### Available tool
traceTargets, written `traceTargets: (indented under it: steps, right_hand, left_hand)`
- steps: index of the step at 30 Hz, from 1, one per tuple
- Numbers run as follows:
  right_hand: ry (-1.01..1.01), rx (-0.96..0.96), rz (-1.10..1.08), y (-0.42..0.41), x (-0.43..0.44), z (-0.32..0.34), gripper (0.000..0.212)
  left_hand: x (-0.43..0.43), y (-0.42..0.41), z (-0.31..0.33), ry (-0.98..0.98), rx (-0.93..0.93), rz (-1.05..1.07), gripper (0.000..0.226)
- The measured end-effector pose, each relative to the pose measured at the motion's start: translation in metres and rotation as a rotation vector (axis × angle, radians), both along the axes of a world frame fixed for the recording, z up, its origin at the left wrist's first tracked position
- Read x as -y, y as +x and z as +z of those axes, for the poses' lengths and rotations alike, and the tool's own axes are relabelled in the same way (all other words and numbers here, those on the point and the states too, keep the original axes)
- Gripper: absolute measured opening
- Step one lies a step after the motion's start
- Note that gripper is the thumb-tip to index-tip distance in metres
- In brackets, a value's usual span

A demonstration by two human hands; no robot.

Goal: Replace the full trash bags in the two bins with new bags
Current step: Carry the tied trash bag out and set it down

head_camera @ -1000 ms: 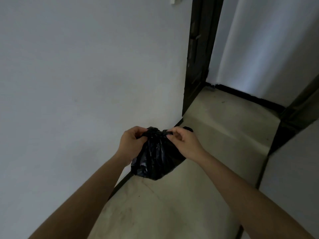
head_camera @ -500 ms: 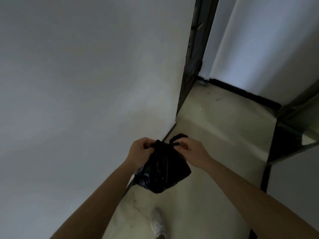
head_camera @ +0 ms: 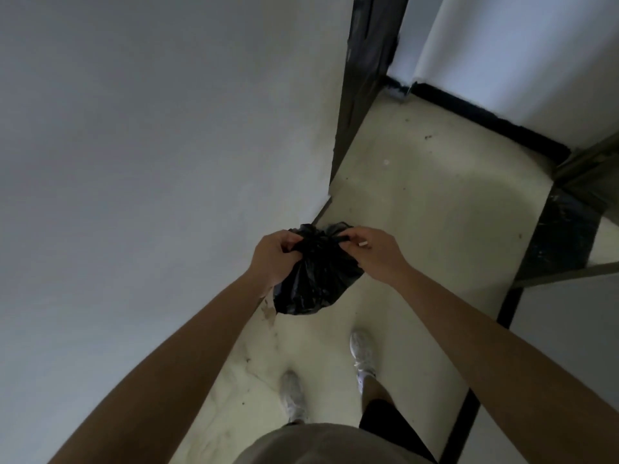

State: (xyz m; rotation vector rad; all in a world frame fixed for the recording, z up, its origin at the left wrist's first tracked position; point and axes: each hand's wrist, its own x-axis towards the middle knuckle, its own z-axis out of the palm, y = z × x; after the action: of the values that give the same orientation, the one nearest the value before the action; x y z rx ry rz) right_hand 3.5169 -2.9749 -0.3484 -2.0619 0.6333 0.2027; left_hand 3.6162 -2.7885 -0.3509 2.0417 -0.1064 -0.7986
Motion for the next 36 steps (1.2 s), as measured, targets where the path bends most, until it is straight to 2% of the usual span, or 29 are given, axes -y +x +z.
traceTargets:
  steps: [3, 6, 14, 16, 19, 21, 23, 26, 29, 31, 33, 36]
  right_hand:
    - [0.087, -0.046, 0.045, 0.018, 0.023, -0.032, 0.018]
    - [0.125, -0.107, 0.038, 0.031, 0.036, -0.089, 0.021]
    - [0.203, -0.270, -0.097, 0.051, 0.038, -0.324, 0.020]
    - [0.273, -0.327, -0.201, 0.055, 0.032, -0.386, 0.021]
    - [0.365, -0.397, -0.291, 0.059, 0.024, -0.451, 0.025]
    - [0.375, -0.429, -0.271, 0.059, 0.013, -0.491, 0.019]
    - [0.343, -0.441, -0.216, 0.059, 0.003, -0.516, 0.012]
    - [0.302, -0.423, -0.173, 0.063, -0.009, -0.538, 0.028]
    - [0.262, -0.426, -0.092, 0.070, -0.015, -0.555, 0.027]
    - [0.256, -0.413, -0.017, 0.075, -0.019, -0.559, 0.034]
    - [0.287, -0.397, -0.044, 0.078, -0.019, -0.568, 0.038]
    - [0.239, -0.346, -0.103, 0.080, -0.015, -0.558, 0.031]
  left_hand:
    - [0.020, 0.010, -0.030, 0.049, -0.029, 0.076, 0.021]
    - [0.036, 0.017, -0.087, 0.082, -0.083, 0.145, 0.022]
    - [0.046, 0.011, -0.322, 0.197, -0.181, 0.238, 0.028]
    - [0.038, 0.008, -0.388, 0.218, -0.187, 0.271, 0.027]
    - [0.026, 0.011, -0.450, 0.222, -0.171, 0.326, 0.028]
    - [0.018, 0.014, -0.489, 0.216, -0.132, 0.364, 0.032]
    - [0.013, 0.016, -0.516, 0.247, -0.085, 0.371, 0.036]
    - [0.004, 0.022, -0.541, 0.239, -0.052, 0.387, 0.040]
    - [-0.005, 0.031, -0.555, 0.238, 0.049, 0.390, 0.037]
    - [-0.009, 0.033, -0.560, 0.252, 0.083, 0.375, 0.035]
    - [-0.012, 0.032, -0.557, 0.300, 0.109, 0.336, 0.036]
    - [-0.013, 0.029, -0.539, 0.368, 0.195, 0.246, 0.034]
